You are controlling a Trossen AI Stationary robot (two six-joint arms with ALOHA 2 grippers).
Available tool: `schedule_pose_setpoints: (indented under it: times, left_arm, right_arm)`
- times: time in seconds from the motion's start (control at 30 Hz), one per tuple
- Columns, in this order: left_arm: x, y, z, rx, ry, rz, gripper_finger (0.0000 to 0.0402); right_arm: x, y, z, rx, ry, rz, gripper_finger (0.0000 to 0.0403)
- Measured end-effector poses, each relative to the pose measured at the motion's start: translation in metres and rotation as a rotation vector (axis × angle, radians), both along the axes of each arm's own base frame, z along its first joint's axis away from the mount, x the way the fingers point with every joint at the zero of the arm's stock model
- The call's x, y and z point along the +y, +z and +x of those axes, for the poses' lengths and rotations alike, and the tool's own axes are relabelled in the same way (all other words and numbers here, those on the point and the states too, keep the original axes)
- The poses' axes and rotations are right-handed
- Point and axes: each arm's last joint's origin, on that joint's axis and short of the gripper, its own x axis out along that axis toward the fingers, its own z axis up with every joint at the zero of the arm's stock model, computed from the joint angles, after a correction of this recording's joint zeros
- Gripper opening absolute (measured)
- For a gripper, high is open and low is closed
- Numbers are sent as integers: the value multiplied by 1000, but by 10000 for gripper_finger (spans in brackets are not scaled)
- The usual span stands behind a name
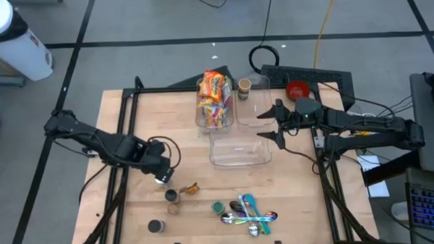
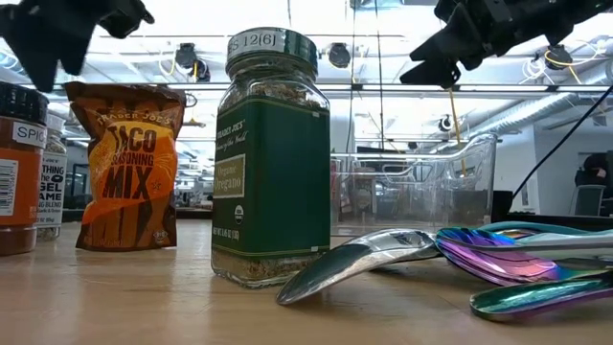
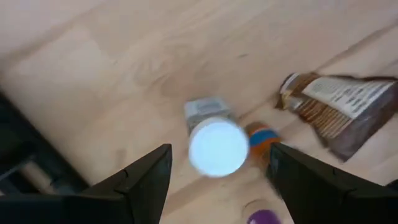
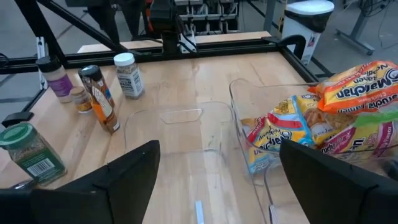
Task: Pick & Place Food Item
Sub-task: Put the white seasoning bottle into the right transparent bin
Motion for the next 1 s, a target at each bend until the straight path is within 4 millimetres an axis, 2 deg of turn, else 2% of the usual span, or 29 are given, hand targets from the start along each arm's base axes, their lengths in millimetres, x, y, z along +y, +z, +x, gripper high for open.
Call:
schedule_pose_setpoints:
  times: [0.27,0.43,0.7,0.83,1.0]
  left_arm:
    - [-9,-23,8,93,29,0,290]
    - [-12,-25,15,54,19,-14,306]
    - [-15,-32,19,88,45,-11,332]
    - [-18,-41,24,133,40,2,329]
    - [-19,-47,28,155,11,20,305]
  right_arm:
    - [1,-1,0,7,23,9,322]
    - [2,-1,0,3,69,23,322]
    - [2,-1,0,2,75,23,322]
    - [2,-1,0,2,76,19,322]
    - [2,-1,0,3,76,19,322]
